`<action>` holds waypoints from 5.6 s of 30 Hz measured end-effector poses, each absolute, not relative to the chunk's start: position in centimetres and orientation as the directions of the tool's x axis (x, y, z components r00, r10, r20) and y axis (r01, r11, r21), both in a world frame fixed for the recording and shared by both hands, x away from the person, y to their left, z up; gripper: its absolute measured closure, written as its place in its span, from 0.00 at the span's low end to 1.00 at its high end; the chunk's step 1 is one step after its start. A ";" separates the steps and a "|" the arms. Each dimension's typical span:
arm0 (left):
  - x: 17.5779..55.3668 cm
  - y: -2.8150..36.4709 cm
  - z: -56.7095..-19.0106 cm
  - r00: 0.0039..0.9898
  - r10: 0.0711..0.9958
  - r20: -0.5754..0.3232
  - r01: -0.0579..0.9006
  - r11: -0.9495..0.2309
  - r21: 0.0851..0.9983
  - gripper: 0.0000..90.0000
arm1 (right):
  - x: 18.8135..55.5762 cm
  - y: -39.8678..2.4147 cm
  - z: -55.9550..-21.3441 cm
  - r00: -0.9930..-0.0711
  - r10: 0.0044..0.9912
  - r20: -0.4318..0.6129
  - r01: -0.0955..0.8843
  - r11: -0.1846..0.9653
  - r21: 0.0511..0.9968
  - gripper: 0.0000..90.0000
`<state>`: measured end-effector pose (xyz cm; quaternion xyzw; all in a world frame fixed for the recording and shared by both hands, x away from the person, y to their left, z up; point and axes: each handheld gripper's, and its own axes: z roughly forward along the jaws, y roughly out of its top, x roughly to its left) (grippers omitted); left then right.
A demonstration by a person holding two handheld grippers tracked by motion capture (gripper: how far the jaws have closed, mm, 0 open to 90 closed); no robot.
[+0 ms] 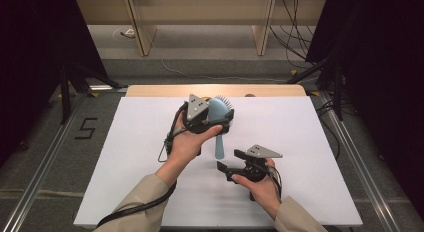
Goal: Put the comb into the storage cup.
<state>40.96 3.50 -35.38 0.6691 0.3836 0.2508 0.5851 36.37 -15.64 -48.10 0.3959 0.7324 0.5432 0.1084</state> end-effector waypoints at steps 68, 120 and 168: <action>42.1 5.6 -33.8 0.502 0.862 -0.074 0.161 -0.009 0.987 0.22 | 34.5 -23.0 -46.1 -0.705 0.695 0.140 0.374 0.197 0.906 0.09; 43.6 6.4 -31.7 0.475 0.877 -0.068 0.129 0.007 0.992 0.22 | 33.9 -24.8 -46.4 -0.671 0.725 0.154 0.390 0.168 0.905 0.09; 45.7 6.8 -31.2 0.429 0.901 -0.068 0.101 0.027 0.994 0.22 | 34.0 -24.8 -46.6 -0.674 0.721 0.158 0.392 0.168 0.904 0.09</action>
